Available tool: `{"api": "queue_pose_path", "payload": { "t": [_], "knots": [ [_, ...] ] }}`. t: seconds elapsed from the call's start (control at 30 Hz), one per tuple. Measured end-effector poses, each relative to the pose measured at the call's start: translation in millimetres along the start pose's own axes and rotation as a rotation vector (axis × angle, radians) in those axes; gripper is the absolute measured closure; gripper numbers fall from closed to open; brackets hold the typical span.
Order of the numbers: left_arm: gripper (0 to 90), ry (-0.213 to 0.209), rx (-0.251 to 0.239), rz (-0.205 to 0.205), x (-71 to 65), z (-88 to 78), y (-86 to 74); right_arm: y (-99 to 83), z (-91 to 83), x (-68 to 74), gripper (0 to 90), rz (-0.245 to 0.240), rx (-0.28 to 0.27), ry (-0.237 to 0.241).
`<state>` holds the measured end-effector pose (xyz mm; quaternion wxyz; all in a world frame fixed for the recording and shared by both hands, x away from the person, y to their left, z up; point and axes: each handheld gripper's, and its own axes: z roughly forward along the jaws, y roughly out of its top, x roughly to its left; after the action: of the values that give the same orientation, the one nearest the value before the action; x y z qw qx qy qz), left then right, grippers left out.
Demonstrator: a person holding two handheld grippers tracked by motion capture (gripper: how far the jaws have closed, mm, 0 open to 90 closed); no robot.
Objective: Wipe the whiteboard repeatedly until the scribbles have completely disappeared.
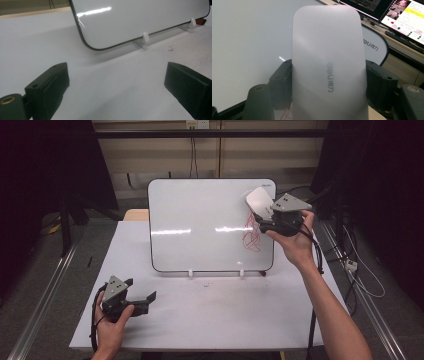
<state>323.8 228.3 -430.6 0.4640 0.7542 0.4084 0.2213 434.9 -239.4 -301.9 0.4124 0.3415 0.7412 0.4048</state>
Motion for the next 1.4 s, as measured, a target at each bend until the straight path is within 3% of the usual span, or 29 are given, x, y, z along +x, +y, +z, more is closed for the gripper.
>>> {"api": "queue_pose_path", "payload": {
  "t": [0.2, 0.33, 0.77, 1.13, 1.4],
  "knots": [
    [5.8, -0.002, 0.004, -0.005, -0.8, 1.8, -0.3, -11.2, 4.4, 14.2, 31.1, -0.033, 0.02, 0.009],
    [5.8, -0.001, 0.014, 0.014, -2.2, 1.9, 0.6, -12.7, 7.6, 10.3, 31.1, -0.031, 0.025, -0.012],
    [5.8, -0.004, 0.014, 0.004, -1.9, 1.9, -0.1, -16.3, 23.6, 0.9, 31.1, -0.007, 0.047, -0.051],
    [5.8, -0.006, 0.012, 0.002, -2.3, 1.3, -0.1, -8.1, 33.4, 1.6, 31.1, -0.041, 0.066, -0.081],
    [5.8, -0.003, 0.012, 0.0, -0.7, 0.7, -0.3, -11.9, 43.5, 4.4, 31.1, -0.062, 0.096, -0.098]
  ]
}}
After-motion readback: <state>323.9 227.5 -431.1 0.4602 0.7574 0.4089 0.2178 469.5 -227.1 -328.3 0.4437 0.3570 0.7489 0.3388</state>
